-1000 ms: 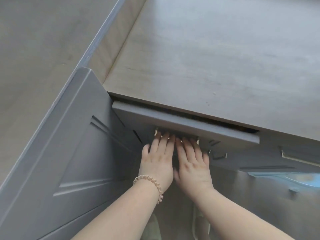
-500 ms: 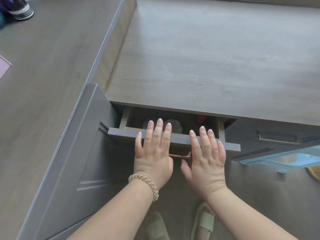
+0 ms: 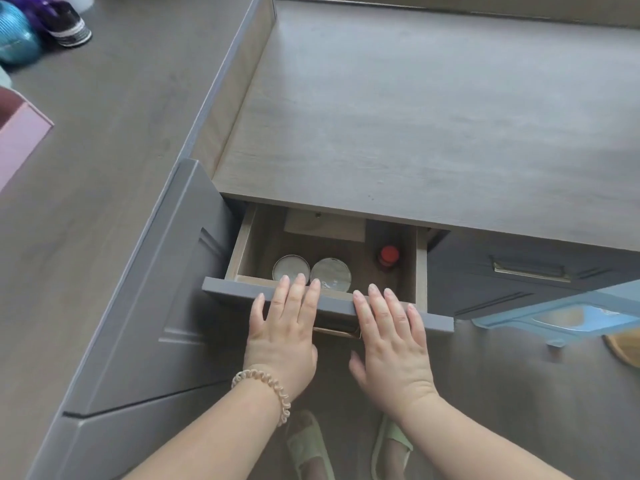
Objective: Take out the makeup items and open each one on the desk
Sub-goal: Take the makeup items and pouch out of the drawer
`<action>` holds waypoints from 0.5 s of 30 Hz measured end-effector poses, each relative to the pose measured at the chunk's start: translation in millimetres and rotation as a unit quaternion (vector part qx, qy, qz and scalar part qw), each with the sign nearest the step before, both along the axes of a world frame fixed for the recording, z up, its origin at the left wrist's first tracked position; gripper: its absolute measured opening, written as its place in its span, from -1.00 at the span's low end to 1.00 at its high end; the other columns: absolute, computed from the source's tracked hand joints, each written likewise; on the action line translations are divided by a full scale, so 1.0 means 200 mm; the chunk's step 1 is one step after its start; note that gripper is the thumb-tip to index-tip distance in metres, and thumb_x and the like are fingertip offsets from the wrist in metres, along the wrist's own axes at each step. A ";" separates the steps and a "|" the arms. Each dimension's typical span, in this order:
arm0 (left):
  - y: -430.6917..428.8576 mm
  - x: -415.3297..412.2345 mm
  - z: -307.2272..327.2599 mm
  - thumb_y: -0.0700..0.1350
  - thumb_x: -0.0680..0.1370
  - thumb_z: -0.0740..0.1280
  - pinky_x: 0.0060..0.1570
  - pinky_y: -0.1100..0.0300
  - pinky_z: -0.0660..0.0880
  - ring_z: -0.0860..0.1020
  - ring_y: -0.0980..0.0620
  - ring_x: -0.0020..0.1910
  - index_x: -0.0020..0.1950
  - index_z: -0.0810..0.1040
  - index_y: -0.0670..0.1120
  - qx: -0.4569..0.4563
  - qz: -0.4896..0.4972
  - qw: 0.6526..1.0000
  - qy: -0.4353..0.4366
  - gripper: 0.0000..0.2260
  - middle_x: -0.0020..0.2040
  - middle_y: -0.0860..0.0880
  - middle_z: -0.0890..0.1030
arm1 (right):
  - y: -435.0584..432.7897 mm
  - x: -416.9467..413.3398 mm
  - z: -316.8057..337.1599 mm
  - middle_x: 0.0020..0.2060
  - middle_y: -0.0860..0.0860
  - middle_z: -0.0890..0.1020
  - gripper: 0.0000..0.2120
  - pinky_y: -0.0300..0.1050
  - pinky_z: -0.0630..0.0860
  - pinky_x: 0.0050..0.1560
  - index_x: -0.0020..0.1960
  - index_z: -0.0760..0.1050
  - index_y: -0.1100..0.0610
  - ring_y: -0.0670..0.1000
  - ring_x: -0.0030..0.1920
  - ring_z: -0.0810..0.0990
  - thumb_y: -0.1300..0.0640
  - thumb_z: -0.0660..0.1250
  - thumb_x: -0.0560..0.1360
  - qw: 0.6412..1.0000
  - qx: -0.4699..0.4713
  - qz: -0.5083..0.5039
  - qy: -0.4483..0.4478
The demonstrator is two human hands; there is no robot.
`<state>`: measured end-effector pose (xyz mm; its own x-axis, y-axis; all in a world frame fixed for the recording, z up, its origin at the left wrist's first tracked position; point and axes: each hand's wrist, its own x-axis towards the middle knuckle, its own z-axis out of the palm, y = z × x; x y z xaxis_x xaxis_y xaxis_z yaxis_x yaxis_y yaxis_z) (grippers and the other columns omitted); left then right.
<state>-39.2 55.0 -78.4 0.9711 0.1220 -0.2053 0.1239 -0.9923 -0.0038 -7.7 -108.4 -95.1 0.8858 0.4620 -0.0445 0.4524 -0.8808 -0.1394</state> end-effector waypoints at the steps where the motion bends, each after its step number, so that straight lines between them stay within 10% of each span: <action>1: 0.00 -0.03 0.01 -0.05 0.23 0.45 0.30 -0.15 0.13 0.31 -0.11 0.43 0.47 0.19 -0.04 0.002 0.001 1.000 0.006 -0.16 0.44 -0.08 0.37 | -0.01 -0.02 0.01 0.39 0.10 0.39 -0.12 0.15 0.11 0.38 0.45 0.22 0.10 0.13 0.40 0.25 -0.01 0.45 0.20 1.000 -0.002 0.007 0.008; 15: -0.01 -0.37 0.12 -0.05 0.18 0.51 0.33 -0.15 0.06 0.37 -0.13 0.40 0.47 0.14 -0.13 -0.028 -0.036 0.997 0.069 -0.06 0.44 -0.14 0.36 | -0.16 -0.27 0.12 0.34 0.06 0.47 -0.04 0.10 -0.02 0.40 0.42 0.26 0.14 0.10 0.38 0.25 0.01 0.45 0.05 0.986 -0.033 0.140 0.079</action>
